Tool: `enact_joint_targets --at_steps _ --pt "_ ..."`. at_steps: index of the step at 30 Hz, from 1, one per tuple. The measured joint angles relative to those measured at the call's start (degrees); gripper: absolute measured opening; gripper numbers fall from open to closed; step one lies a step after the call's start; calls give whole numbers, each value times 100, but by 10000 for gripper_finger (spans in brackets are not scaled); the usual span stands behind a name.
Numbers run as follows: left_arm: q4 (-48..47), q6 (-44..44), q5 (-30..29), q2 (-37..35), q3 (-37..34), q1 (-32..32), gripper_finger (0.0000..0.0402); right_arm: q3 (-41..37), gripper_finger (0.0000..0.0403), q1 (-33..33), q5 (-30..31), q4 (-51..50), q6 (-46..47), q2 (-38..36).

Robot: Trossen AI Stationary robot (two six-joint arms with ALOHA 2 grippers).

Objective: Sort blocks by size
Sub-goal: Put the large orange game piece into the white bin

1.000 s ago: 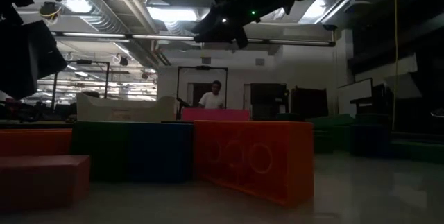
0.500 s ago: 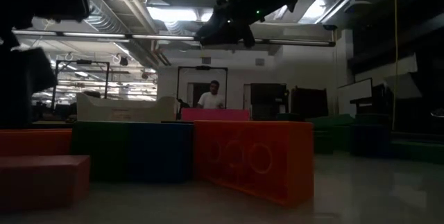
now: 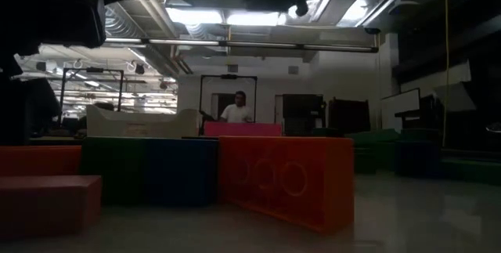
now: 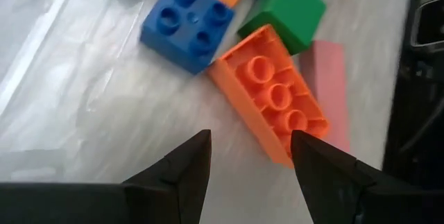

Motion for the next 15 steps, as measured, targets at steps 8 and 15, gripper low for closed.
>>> enact_joint_targets --at_steps 8,15 --pt "-384 -257 278 -17 20 155 186 0 209 0 -74 -629 211 -505" --pt "-408 88 287 -20 20 302 146 0 209 0 -488 -1315 705 -623"
